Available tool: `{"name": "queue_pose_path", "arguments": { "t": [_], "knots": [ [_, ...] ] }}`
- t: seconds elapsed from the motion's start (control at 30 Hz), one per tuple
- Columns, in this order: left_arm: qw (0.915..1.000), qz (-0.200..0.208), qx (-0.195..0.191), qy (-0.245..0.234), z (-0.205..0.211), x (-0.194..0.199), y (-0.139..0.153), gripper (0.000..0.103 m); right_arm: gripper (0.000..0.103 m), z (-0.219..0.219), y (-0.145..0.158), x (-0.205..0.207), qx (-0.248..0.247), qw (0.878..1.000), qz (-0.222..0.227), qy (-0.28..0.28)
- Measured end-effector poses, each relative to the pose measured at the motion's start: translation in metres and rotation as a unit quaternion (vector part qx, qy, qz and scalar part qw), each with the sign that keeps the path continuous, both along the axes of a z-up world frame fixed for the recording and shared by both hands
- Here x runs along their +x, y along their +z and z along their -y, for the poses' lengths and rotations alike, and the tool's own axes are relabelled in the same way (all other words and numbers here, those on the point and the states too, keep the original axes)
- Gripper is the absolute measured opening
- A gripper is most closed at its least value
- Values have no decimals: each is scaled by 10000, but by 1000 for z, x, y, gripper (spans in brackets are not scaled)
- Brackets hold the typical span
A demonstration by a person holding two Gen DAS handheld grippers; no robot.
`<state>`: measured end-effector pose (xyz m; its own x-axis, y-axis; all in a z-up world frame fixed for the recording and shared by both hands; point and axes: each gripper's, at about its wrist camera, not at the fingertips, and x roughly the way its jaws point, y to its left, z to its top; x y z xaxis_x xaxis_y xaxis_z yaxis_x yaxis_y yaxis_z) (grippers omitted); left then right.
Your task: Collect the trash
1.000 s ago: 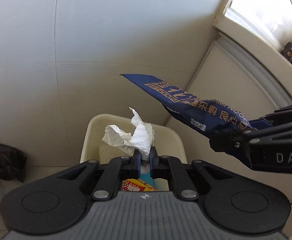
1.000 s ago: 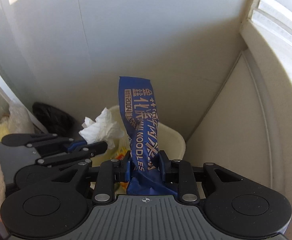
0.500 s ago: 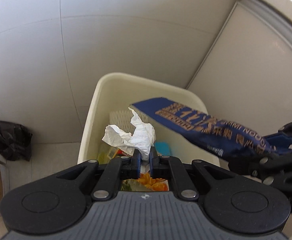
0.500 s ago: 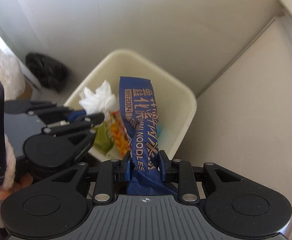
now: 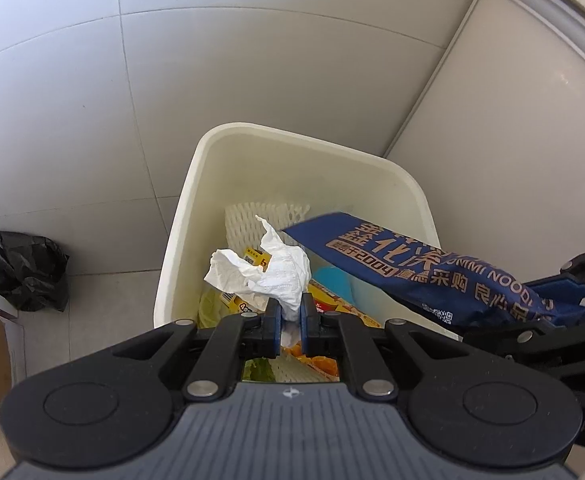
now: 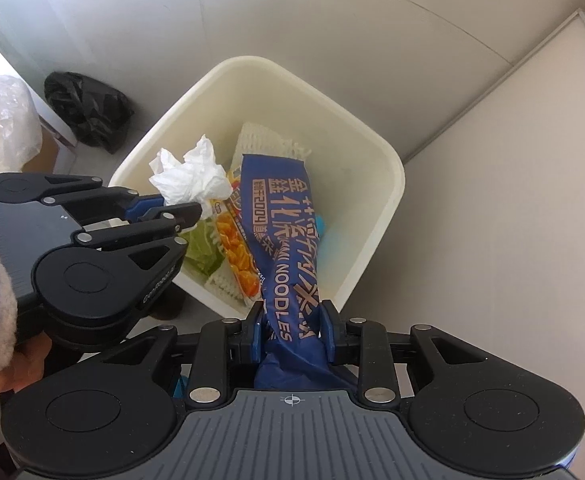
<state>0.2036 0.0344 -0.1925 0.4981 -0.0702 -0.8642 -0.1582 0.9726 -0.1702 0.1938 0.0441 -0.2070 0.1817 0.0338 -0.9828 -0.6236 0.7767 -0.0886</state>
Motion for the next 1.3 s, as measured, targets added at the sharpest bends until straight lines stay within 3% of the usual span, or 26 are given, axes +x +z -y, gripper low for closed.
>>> {"name": "queue_pose_path", "arguments": {
  "t": [0.07,0.13,0.2,0.37,1.3],
  "knots": [
    [10000,9,-3,8,1,2,-1,12,31,3,-1,0,33,9999,99,26],
    [10000,21,10,68,1,4,-2,22,41,4,1,0,3,9998,184,42],
    [10000,21,17,92,3,4,-3,23,54,4,3,0,-37,9997,248,19],
    [9999,49,43,151,5,1,-2,36,62,6,4,1,-81,9995,311,4],
    [9996,122,92,246,7,-7,12,44,63,5,10,-1,-90,9993,373,48]
  ]
}}
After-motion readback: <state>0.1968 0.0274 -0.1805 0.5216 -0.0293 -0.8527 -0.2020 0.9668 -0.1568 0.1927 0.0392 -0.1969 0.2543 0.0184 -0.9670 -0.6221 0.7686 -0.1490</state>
